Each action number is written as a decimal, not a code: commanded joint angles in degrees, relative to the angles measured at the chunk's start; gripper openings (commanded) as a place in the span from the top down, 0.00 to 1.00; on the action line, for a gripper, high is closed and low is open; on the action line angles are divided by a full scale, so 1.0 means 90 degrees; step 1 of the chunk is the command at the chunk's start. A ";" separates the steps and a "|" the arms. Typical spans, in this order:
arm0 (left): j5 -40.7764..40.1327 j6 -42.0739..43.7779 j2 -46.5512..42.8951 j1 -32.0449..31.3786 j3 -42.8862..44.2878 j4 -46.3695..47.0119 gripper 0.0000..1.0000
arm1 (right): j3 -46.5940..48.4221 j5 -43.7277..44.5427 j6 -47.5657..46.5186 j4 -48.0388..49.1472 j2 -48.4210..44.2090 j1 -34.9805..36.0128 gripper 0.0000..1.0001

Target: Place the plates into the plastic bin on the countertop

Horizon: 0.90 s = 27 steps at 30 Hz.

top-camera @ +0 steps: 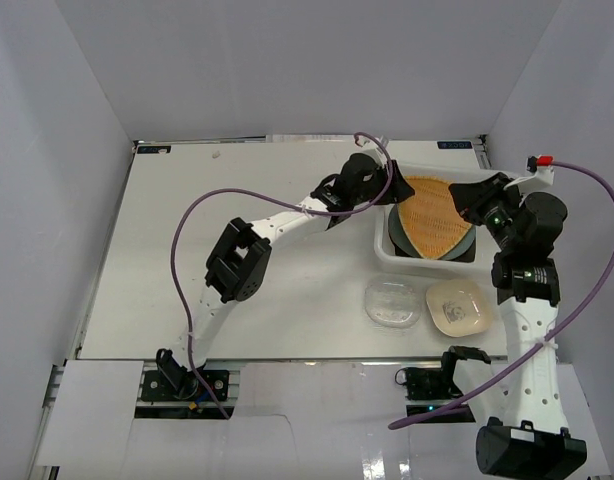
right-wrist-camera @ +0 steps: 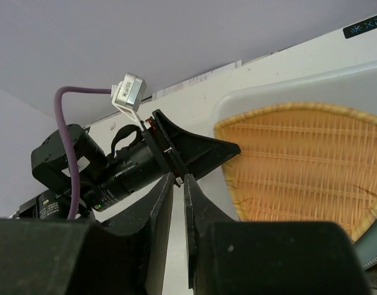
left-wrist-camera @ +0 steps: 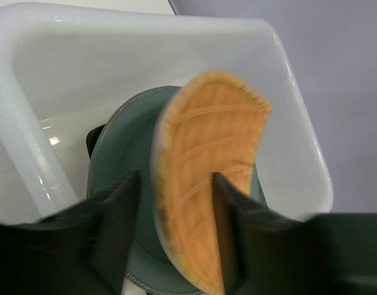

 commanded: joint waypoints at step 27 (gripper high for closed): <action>-0.0864 -0.0035 -0.5961 -0.1207 -0.7847 0.0808 0.10 | -0.1558 0.2226 -0.0094 -0.3730 -0.2230 0.0222 0.57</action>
